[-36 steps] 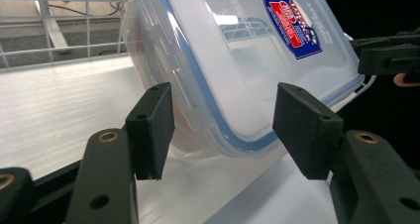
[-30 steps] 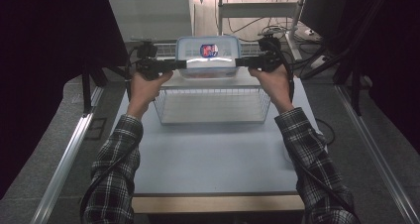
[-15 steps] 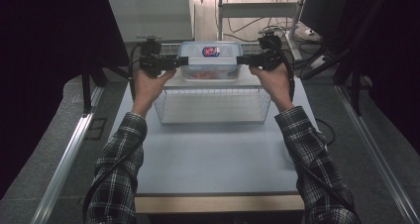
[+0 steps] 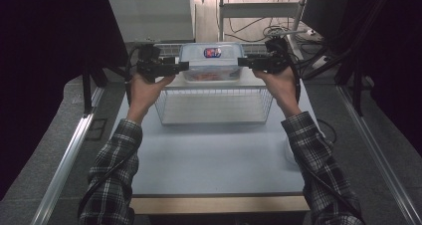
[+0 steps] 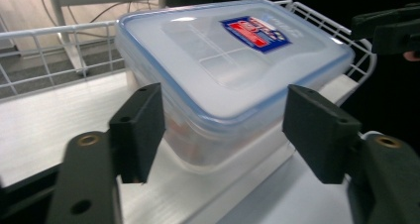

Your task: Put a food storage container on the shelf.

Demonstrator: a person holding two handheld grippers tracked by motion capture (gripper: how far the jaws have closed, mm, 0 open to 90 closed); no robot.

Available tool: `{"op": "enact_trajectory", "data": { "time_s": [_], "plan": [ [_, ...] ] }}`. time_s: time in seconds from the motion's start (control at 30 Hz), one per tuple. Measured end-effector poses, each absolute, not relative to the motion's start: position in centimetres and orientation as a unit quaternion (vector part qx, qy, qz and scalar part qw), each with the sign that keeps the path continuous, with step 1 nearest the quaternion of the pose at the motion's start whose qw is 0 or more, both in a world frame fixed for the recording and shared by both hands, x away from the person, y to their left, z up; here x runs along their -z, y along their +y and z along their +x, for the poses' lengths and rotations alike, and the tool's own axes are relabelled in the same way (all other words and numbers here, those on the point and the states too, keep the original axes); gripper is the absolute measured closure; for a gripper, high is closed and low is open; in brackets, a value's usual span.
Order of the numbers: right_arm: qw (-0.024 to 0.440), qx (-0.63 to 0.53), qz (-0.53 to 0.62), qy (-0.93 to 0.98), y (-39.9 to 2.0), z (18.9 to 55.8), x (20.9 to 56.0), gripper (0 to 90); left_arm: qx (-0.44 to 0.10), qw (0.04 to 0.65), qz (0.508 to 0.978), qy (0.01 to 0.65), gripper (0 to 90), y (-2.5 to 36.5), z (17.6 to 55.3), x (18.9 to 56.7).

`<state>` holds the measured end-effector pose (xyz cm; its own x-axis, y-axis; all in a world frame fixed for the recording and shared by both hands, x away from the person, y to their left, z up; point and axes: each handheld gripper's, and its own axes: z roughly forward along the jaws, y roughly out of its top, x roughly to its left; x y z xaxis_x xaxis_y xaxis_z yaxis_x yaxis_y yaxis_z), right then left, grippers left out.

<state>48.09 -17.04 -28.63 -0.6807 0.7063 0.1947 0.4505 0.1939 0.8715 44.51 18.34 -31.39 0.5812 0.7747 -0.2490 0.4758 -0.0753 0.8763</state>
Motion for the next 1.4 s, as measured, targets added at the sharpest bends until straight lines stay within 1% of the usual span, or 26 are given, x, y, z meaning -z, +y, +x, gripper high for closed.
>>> {"op": "enact_trajectory", "data": {
  "time_s": [0.07,0.2,0.33,0.4,0.5,0.73,0.87,1.07,1.27,1.4],
  "plan": [
    [0.125,-0.507,0.371,0.768,-17.2,47.5,28.9,42.2,-0.14,0.526,0.72,0.431,27.0,18.3,44.0,31.7],
    [0.127,-0.508,0.357,0.774,-17.6,46.3,29.7,34.8,-0.141,0.523,0.73,0.416,19.5,18.1,42.6,32.4],
    [0.137,-0.51,0.344,0.777,-18.0,45.1,30.6,29.3,-0.146,0.518,0.74,0.402,14.3,17.8,41.2,33.1],
    [0.14,-0.51,0.34,0.778,-18.2,44.4,31.2,26.9,-0.153,0.509,0.752,0.391,9.6,17.6,40.3,33.6],
    [0.145,-0.508,0.331,0.782,-18.5,43.4,31.9,24.1,-0.157,0.506,0.759,0.378,7.3,17.3,39.1,34.3],
    [0.152,-0.507,0.309,0.79,-18.8,41.4,33.4,16.3,-0.153,0.5,0.771,0.364,3.6,17.0,36.9,36.4],
    [0.148,-0.506,0.302,0.794,-19.0,40.2,34.2,12.6,-0.149,0.503,0.771,0.36,3.3,17.0,35.8,37.3],
    [0.135,-0.504,0.301,0.798,-19.9,38.6,35.6,11.0,-0.145,0.495,0.778,0.36,2.8,16.9,34.2,39.0],
    [0.141,-0.498,0.297,0.802,-20.9,37.2,36.9,9.3,-0.168,0.493,0.782,0.342,3.4,16.8,32.3,40.4],
    [0.142,-0.497,0.297,0.803,-21.7,36.4,38.1,7.8,-0.18,0.481,0.79,0.334,3.5,16.7,31.3,41.7]
  ]
}}
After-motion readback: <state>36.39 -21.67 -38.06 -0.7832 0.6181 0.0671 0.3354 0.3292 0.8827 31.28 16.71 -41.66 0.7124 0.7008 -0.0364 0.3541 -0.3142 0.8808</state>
